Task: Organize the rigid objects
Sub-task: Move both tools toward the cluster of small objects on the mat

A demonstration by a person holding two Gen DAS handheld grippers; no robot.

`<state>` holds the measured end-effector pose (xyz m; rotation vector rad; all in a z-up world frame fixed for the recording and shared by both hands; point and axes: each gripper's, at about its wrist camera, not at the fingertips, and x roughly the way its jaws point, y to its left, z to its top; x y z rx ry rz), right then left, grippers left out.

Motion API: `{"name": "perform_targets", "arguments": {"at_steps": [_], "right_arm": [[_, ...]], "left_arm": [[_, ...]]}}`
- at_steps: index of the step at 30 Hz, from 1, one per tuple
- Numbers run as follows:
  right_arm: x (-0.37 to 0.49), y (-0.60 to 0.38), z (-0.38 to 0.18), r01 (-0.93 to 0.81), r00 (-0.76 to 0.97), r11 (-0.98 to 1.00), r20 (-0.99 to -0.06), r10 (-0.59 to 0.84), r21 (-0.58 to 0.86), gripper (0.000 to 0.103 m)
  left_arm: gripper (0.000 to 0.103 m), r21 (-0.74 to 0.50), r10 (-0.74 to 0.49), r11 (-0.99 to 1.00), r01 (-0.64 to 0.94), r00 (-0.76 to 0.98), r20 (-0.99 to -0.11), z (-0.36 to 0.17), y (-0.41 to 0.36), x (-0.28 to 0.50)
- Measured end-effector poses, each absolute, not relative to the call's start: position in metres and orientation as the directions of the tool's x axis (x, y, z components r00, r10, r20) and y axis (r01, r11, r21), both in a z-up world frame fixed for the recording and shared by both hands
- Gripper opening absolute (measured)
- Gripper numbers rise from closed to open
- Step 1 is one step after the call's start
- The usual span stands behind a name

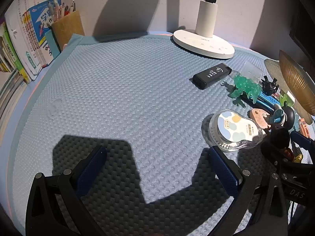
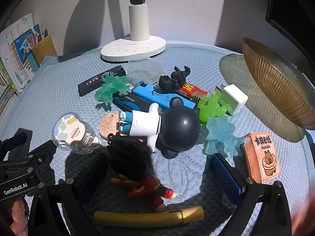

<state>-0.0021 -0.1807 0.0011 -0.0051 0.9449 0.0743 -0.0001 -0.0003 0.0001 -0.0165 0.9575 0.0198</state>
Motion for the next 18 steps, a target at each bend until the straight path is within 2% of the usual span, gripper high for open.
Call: {"name": "perform_targets", "arguments": {"at_steps": [8,11,14,18], "right_arm": [[-0.003,-0.181,0.001,-0.062,0.576,0.998,-0.815,0.059,0.029,0.103],[-0.007,-0.183,0.004,-0.093,0.500,0.995,-0.862,0.080,0.038,0.103],[-0.024,-0.189,0.004,-0.126,0.480,0.991,-0.872,0.102,0.047,0.103],[-0.057,-0.207,0.012,-0.061,0.485,0.989,-0.862,0.144,0.131,0.103]], "left_arm": [[0.103,0.004,0.020,1.000,-0.030,0.560,-0.828,0.001,-0.003,-0.007],[0.103,-0.004,0.004,1.000,-0.015,0.544,-0.839,0.004,-0.004,-0.020],[0.103,-0.009,0.001,1.000,-0.016,0.528,-0.849,0.006,-0.005,-0.034],[0.102,-0.033,-0.017,0.999,-0.021,0.543,-0.839,0.016,-0.006,-0.054]]}}
